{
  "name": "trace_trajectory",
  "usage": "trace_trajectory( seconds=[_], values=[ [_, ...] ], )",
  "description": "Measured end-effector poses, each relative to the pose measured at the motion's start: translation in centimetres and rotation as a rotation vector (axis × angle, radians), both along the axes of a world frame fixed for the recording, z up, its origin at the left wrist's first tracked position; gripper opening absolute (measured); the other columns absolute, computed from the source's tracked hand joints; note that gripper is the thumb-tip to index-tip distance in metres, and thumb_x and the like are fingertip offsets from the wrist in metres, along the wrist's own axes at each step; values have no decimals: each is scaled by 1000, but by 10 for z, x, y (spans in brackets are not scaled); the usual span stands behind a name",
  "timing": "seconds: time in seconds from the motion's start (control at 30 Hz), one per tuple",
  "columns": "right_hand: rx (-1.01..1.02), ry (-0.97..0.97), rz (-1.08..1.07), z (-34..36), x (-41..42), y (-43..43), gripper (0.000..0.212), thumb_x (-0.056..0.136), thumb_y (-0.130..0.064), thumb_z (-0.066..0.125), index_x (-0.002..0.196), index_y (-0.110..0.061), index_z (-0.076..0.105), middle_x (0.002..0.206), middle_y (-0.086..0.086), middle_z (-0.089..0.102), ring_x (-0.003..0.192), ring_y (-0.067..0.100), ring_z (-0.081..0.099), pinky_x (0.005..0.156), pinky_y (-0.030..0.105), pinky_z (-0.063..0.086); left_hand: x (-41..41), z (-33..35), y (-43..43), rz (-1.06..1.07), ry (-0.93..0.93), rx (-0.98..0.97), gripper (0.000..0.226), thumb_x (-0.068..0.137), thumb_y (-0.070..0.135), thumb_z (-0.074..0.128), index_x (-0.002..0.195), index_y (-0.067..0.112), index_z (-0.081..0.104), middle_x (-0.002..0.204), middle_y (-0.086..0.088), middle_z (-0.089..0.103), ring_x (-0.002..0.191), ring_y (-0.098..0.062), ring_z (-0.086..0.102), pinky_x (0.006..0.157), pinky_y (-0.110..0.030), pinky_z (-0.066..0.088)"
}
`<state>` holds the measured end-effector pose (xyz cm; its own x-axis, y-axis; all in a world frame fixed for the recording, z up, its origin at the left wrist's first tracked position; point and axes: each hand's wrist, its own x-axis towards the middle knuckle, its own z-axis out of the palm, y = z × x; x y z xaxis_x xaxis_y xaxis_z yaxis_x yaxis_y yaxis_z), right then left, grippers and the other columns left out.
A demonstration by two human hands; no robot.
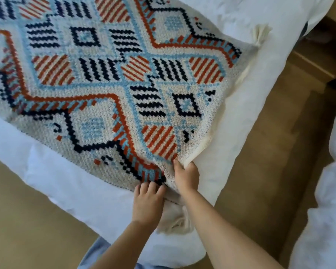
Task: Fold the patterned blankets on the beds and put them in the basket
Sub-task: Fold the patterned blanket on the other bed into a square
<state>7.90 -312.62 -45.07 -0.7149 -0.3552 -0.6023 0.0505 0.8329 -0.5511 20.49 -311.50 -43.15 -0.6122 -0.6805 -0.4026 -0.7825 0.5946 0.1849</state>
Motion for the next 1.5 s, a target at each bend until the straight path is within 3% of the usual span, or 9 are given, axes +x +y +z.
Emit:
trace_trajectory(
  seconds=[0.13, 0.3, 0.57, 0.77, 0.87, 0.93, 1.03, 1.2, 1.5],
  values=[
    [31, 72, 69, 4, -5, 4, 35, 94, -33, 49, 104, 0, 56, 108, 18, 64, 99, 33, 60, 70, 31, 41, -6, -5, -15, -156, -120, 86, 26, 90, 14, 39, 114, 16, 49, 112, -5, 54, 105, -28, 44, 86, -37, 32],
    [175, 219, 117, 1, -36, 41, 32, 96, -33, 45, 98, -3, 56, 102, 18, 66, 93, 34, 61, 72, 36, 44, 9, 2, 10, -509, -353, 245, 29, 89, 12, 50, 117, 8, 53, 117, -12, 56, 105, -30, 48, 87, -36, 36],
    [24, -98, -53, 6, -14, 27, 35, 90, -38, 54, 77, -6, 50, 74, 9, 56, 64, 21, 52, 58, 33, 41, -22, 14, 30, 29, -182, 409, 65, 79, 66, 38, 115, 12, 40, 113, -10, 51, 103, -28, 49, 83, -42, 36],
    [-73, -109, -67, 22, -6, -10, 29, 91, -23, 52, 66, -10, 45, 59, 5, 45, 52, 16, 40, 50, 29, 31, -29, 19, 4, 248, -284, 491, 41, 86, 19, 53, 122, 8, 37, 123, -13, 49, 112, -30, 51, 85, -38, 44],
    [-125, -90, -66, 27, -5, -26, 27, 92, -24, 50, 71, -7, 52, 60, 6, 50, 53, 17, 43, 52, 29, 33, -13, 23, -13, 368, -271, 631, 28, 83, 5, 51, 111, 7, 55, 110, -8, 61, 101, -25, 60, 77, -32, 49],
    [-161, -74, -64, 33, 0, -37, 28, 93, -27, 50, 71, -10, 53, 63, 5, 53, 58, 17, 47, 57, 29, 38, 6, 29, -35, 465, -213, 653, 10, 85, 5, 46, 86, 8, 56, 83, -3, 59, 76, -18, 59, 64, -29, 47],
    [-211, -74, -79, 45, 13, -58, 27, 93, -29, 49, 72, -13, 50, 68, 3, 52, 61, 17, 48, 60, 31, 40, 36, 39, -74, 637, -85, 585, 20, 85, 1, 39, 69, 13, 42, 66, 0, 44, 55, -11, 42, 52, -27, 39],
    [-285, -58, -143, 77, 35, -109, 23, 92, -28, 50, 92, -6, 53, 72, 2, 54, 61, 13, 51, 48, 26, 38, 86, 67, -126, 820, 153, 357, 17, 86, 18, 43, 70, 18, 39, 67, 2, 46, 59, -12, 43, 47, -26, 32],
    [-273, -57, 9, 144, 96, -205, 28, 96, -28, 44, 97, -3, 57, 75, 7, 58, 54, 16, 49, 46, 26, 37, 161, 117, -210, 678, 197, 275, 5, 90, 9, 36, 87, 12, 39, 87, -8, 52, 67, -18, 44, 57, -31, 35]
  ],
)
